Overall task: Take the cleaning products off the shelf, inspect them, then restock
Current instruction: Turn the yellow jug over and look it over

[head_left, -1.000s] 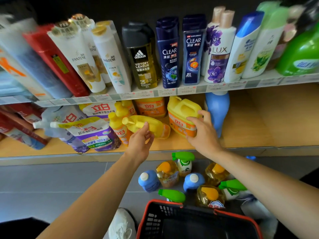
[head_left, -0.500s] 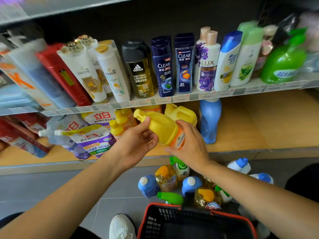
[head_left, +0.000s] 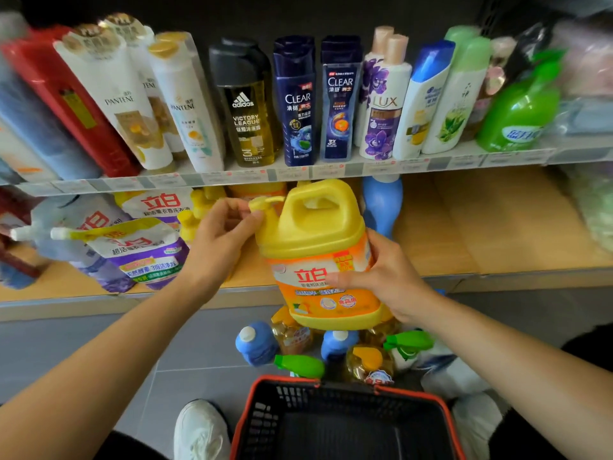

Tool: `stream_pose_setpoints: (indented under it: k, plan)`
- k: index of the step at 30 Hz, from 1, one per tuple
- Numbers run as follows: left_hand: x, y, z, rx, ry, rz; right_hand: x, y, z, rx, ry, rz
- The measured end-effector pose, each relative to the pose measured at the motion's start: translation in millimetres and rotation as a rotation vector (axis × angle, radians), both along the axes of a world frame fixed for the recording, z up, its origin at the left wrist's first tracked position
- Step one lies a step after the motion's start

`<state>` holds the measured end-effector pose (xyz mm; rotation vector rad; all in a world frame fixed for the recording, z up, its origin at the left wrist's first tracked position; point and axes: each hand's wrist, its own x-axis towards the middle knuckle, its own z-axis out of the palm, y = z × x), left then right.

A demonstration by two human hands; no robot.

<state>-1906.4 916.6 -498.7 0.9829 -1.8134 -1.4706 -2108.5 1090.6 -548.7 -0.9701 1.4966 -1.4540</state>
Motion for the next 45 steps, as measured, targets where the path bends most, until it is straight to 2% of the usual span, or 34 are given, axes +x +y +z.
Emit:
stream_pose_setpoints:
  k: [4,6,9,11,14,17,24,29,39,45]
  plan:
    - [-10,7,0,0.136,0.142,-0.233,-10,1,1,0.035,-0.212,0.162]
    - [-15,11,4,0.125,0.196,-0.219,-11,0,1,0.053,-0.269,0.209]
    - [-19,15,8,0.060,0.250,-0.189,-11,-3,6,0.033,-0.245,0.200]
    - [-21,20,9,-0.070,0.203,-0.221,-18,-6,16,-0.028,-0.118,0.117]
    - [-26,30,3,-0.286,0.059,-0.281,-26,-5,30,-0.069,0.302,0.024]
    - [-26,30,-1,-0.361,0.007,-0.294,-19,-5,31,-0.029,0.530,0.025]
    - [-23,31,-1,-0.377,-0.050,-0.384,-12,-5,43,0.000,0.562,0.042]
    - [-22,40,-5,-0.616,-0.128,-0.526,-11,1,47,0.094,0.598,0.080]
    - [-30,57,-10,-0.596,-0.063,-0.476,-13,17,59,0.072,0.649,0.057]
    - [-36,55,-10,-0.229,0.047,-0.482,-16,17,60,0.076,0.622,0.044]
